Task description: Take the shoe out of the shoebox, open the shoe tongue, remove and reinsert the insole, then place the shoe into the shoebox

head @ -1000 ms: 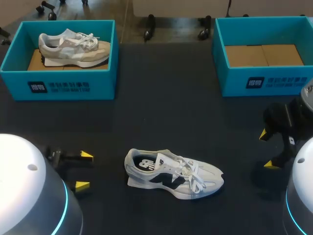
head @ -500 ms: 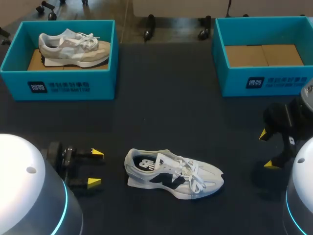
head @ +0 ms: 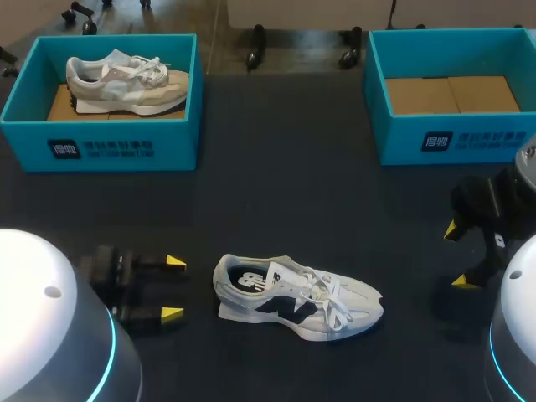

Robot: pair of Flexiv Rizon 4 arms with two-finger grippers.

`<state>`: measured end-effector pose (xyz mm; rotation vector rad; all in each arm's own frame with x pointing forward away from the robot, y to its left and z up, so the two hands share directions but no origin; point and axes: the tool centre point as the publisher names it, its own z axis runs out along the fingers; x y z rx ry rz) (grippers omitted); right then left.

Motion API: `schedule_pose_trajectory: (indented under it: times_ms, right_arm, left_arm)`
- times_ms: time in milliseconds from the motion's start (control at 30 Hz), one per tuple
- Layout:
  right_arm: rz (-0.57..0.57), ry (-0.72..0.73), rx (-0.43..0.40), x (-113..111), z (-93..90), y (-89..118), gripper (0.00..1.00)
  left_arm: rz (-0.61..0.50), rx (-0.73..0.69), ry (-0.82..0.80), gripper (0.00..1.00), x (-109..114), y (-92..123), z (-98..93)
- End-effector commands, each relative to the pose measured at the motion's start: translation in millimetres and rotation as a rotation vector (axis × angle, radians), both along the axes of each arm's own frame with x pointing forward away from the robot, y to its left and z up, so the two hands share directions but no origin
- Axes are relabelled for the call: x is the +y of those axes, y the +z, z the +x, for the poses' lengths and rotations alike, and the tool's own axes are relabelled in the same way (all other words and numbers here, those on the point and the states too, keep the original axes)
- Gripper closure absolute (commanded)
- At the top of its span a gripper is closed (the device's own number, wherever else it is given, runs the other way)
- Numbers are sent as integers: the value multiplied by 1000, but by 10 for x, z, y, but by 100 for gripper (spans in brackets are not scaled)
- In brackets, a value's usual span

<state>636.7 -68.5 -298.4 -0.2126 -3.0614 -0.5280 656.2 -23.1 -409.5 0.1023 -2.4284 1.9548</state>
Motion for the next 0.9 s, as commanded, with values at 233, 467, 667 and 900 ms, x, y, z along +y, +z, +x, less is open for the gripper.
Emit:
schedule_pose_trajectory:
  times_ms: [233, 467, 667, 900]
  right_arm:
    - [-2, 0, -1, 5, -6, -7, 0]
    - [-2, 0, -1, 5, -6, -7, 0]
    - [-2, 0, -1, 5, -6, -7, 0]
    - [-2, 0, -1, 5, -6, -7, 0]
  left_arm:
    - [-7, 6, -19, 0, -251, -71, 160]
    - [-21, 26, -77, 0, -368, -104, 156]
    - [-23, 26, -108, 0, -468, -114, 132]
    - [-20, 39, -143, 0, -579, -139, 112]
